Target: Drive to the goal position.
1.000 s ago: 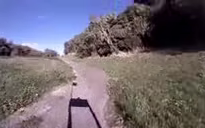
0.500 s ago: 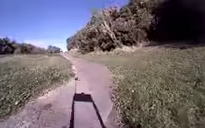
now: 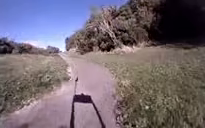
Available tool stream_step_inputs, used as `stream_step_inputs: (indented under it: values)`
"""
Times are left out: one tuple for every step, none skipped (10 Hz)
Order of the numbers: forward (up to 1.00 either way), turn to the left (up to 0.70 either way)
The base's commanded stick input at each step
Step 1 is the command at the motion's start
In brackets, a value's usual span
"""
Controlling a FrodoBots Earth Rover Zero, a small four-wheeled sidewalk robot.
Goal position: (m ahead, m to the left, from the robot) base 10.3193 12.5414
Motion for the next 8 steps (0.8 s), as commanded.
stream_step_inputs:
  values:
    - [1.0, 0.01]
    - [1.0, 0.01]
    - [1.0, 0.01]
    - [1.0, 0.01]
    - [1.0, 0.23]
    - [1.0, 0.41]
    - [1.0, 0.41]
    - [1.0, 0.41]
